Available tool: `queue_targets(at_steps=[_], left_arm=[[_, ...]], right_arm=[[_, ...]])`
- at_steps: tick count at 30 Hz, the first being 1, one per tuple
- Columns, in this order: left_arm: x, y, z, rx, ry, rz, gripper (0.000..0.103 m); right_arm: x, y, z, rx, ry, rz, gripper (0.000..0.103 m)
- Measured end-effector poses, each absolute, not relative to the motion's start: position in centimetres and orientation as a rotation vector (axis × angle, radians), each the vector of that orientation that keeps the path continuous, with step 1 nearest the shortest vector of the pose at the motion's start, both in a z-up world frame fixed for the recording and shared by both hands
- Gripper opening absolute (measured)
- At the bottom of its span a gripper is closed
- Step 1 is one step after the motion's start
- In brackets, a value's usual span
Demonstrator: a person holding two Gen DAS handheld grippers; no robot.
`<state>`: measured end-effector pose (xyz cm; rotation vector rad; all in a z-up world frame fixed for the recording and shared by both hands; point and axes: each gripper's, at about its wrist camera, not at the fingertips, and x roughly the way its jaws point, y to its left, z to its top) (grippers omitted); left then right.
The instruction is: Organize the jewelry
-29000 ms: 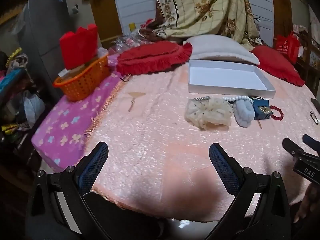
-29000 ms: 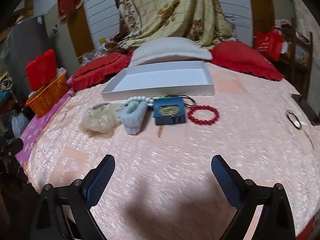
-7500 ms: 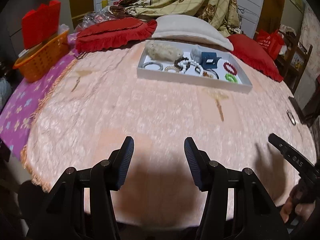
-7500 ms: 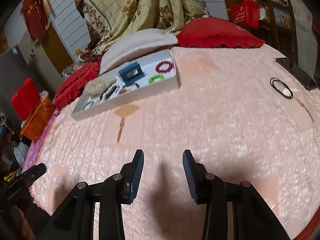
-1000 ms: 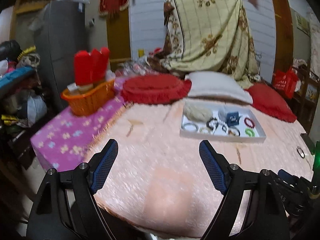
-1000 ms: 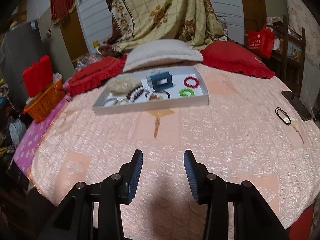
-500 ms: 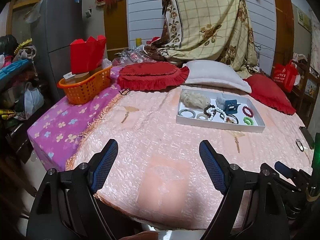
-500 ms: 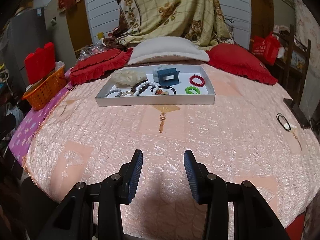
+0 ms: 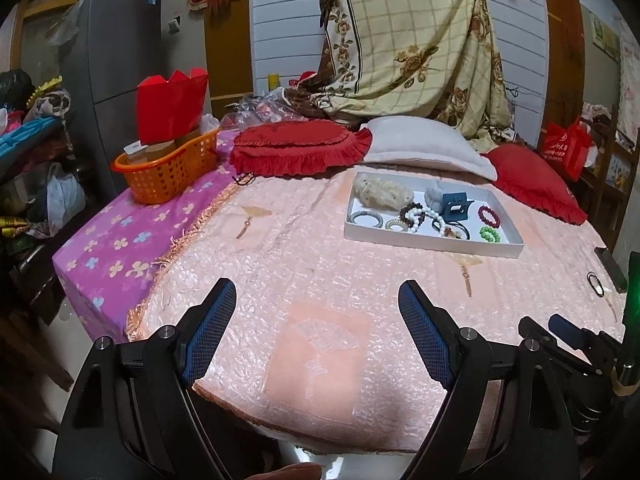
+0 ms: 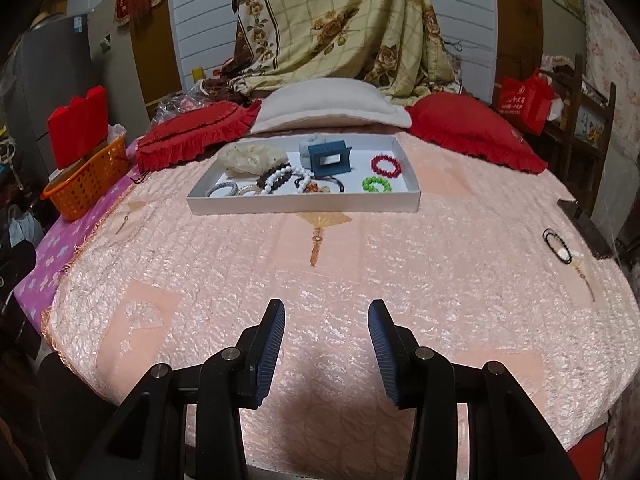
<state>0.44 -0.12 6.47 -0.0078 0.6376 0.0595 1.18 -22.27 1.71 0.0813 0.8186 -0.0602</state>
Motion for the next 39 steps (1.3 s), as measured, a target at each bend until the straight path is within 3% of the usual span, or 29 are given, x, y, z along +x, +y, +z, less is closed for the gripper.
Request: queue_targets(at_steps=[15, 19, 27, 39], left_arm=[[1.2, 1.2, 5.7, -0.047, 0.66, 0.112, 0.084], [1.7, 1.7, 4.8, -0.058, 0.678, 0.123, 0.084], [2.4, 2.1, 3.7, -0.054, 0.723, 0.144, 0.084], [1.5, -0.4, 3.9, -0.018, 0.767, 0.071, 0.084]], right_arm=[[2.9, -21.7, 3.6, 0.053, 0.779, -0.041, 0.043], [3.8, -20.3, 2.8, 0.018, 0.794, -0.024, 0.056], [4.4, -18.3, -0.5, -0.006, 0.887, 0.017, 0.056], [2.4, -22.3, 1.1, 0.081, 0.854, -0.096, 0.056]])
